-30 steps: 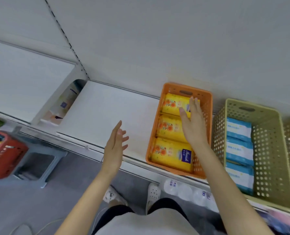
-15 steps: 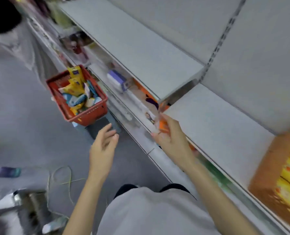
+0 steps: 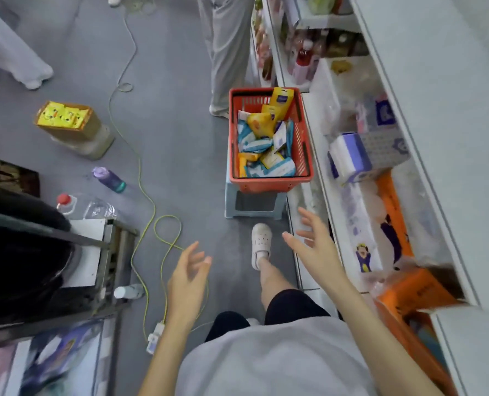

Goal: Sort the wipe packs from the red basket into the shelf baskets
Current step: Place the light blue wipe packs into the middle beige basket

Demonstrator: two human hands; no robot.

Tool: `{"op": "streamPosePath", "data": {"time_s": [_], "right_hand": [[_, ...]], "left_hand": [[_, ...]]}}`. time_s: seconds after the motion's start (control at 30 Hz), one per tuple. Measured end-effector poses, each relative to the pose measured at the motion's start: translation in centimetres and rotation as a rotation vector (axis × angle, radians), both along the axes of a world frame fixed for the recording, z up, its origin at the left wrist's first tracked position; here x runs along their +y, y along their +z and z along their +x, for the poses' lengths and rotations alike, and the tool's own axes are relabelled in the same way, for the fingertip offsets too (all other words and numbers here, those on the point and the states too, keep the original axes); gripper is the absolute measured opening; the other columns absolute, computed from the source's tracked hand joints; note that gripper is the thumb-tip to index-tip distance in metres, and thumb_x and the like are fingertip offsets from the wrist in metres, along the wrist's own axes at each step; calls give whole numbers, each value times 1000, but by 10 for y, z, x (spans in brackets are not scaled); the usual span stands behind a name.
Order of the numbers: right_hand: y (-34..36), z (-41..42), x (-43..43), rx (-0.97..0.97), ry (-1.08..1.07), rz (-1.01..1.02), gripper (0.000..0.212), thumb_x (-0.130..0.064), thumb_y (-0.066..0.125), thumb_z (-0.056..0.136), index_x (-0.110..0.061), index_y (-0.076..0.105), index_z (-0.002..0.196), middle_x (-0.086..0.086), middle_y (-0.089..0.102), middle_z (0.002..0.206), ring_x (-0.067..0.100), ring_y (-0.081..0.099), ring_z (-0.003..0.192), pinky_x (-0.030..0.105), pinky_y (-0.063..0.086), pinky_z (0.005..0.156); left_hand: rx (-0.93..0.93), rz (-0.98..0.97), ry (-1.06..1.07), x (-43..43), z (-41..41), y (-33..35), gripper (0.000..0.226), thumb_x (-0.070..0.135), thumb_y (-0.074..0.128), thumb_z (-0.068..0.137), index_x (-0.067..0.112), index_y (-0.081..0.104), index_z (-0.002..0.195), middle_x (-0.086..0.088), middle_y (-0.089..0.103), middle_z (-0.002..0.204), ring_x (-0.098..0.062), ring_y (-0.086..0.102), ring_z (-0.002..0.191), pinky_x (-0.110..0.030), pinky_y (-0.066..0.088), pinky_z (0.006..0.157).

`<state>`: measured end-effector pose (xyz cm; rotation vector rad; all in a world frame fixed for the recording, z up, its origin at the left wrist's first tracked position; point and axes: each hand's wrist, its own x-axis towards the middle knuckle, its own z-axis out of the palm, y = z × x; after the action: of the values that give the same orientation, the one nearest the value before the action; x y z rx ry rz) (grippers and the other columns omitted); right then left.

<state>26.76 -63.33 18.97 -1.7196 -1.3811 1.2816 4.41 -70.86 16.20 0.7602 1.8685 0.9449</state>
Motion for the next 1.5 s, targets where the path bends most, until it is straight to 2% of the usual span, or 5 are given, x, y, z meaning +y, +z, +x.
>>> {"op": "streamPosePath", "data": {"time_s": [0.57,0.8,0.93,1.2,1.5], "right_hand": [[-122,10,331,-121,-25,-387,57,-21,69,85,-16,44,136,6,53,129,19,57,109,34,49,92],[-235,0,366,91,-386,-738,73,-47,76,65,-12,57,125,8,64,121,21,64,105,41,50,96],[-293,-2,372,234,-639,-818,42,-31,76,75,-15,65,112,5,71,103,24,67,91,42,53,88],[-352,-3,381,315,-836,-817,12,-15,70,84,-15,61,91,3,65,96,14,61,81,24,47,67],[-369,-28,375,284,-1043,-755,47,-8,77,78,-3,57,119,10,67,110,24,67,94,27,55,64]], "left_hand": [[0,-202,-54,332,18,-73,34,19,59,92,20,52,125,7,61,106,-6,58,98,2,39,73],[79,-216,-250,413,35,-157,47,29,57,93,18,45,137,6,51,135,-12,51,123,-30,41,105],[214,-161,-359,467,40,-205,42,26,52,96,14,47,136,13,50,120,1,43,112,-2,27,86],[317,-259,-593,551,47,-298,43,30,43,101,7,45,137,-12,53,135,-25,49,123,-11,31,81],[493,-297,-894,566,45,-346,63,39,48,96,9,27,148,-16,33,148,-31,29,136,-36,24,113]]}}
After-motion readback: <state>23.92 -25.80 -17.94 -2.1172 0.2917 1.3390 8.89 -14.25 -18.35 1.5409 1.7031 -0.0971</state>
